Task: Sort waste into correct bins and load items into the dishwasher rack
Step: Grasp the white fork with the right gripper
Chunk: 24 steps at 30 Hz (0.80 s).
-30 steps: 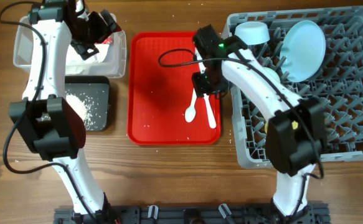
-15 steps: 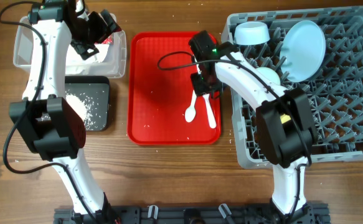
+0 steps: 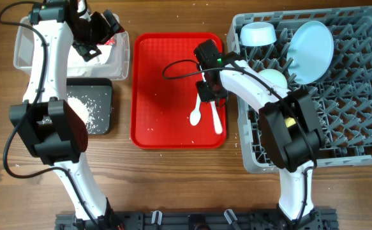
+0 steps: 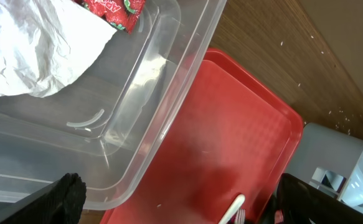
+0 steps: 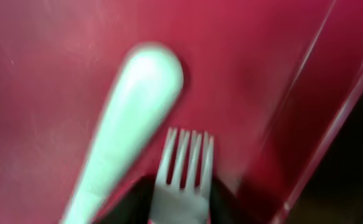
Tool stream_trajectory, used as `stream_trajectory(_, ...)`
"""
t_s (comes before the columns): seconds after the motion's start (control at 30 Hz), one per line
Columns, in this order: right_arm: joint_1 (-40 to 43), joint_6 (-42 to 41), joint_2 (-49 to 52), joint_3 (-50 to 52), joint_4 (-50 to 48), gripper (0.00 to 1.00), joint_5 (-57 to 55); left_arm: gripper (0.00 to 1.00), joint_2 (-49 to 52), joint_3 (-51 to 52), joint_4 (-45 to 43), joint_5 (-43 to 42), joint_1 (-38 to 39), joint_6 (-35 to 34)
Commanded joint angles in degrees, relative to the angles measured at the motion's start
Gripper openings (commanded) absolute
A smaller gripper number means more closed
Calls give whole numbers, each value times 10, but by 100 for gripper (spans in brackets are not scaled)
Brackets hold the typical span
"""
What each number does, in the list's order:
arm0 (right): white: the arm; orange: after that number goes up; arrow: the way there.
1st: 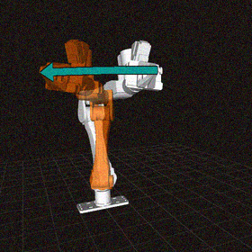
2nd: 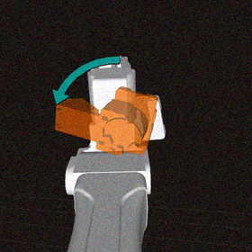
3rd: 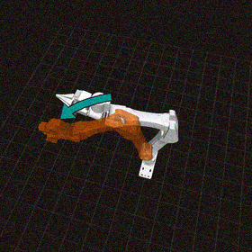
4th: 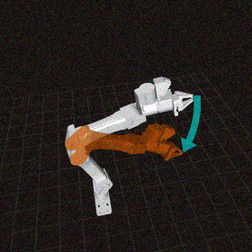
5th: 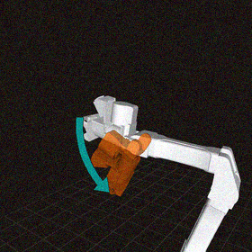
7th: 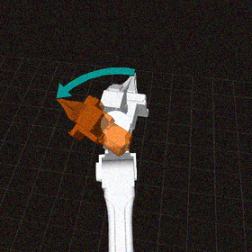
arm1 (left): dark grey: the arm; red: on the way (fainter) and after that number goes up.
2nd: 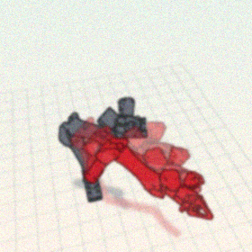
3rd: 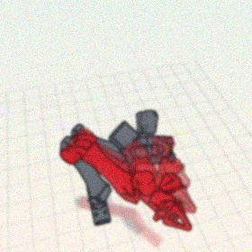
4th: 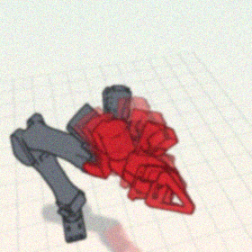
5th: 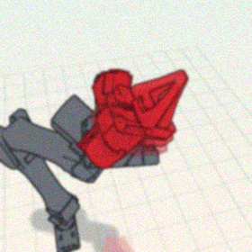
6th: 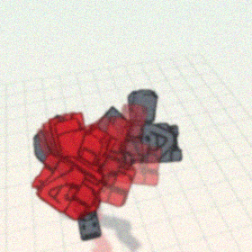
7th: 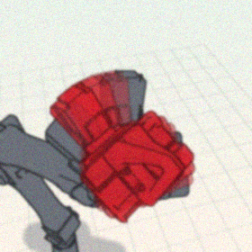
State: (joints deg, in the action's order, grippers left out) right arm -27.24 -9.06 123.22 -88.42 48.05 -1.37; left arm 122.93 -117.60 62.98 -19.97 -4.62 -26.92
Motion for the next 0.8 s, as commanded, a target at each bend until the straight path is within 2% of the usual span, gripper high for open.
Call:
stream_trajectory(0.0, -3, -1, 23, 15, 33, 57, 1, 100, -7, -6, -2, 3, 0, -4)
stream_trajectory(0.03, -3, -2, 23, 15, 46, 61, 1, 100, -7, -6, -2, 3, 0, -4)
stream_trajectory(0.13, -3, -15, 23, 15, 70, 61, 2, 100, -7, -6, -2, 3, 0, -4)
stream_trajectory(0.33, -3, -30, 23, 27, 39, 36, 14, 100, -7, -6, -2, 3, 0, -4)
stream_trajectory(0.43, -3, -29, 23, 27, 16, 34, 14, 100, -7, -6, -2, 3, 0, -4)
stream_trajectory(0.47, -3, -29, 23, 27, 3, 42, 9, 100, -7, -6, -2, 3, 0, -4)
stream_trajectory(0.5, -3, -27, 23, 27, -7, 42, 7, 100, -7, -6, -2, 3, 0, -4)
stream_trajectory(0.53, -3, -27, 23, 27, -9, 40, 7, 100, -7, -6, -2, 3, 0, -4)
stream_trajectory(0.6, -3, -27, 23, 27, -8, 26, 7, 100, -7, -6, -2, 3, 0, -4)
stream_trajectory(0.67, -3, -27, 23, 27, -5, 20, 7, 100, -7, -6, -2, 3, 0, -4)
stream_trajectory(0.77, -3, -27, 22, 22, 13, 20, 8, 100, -7, -6, -2, 3, 0, -4)
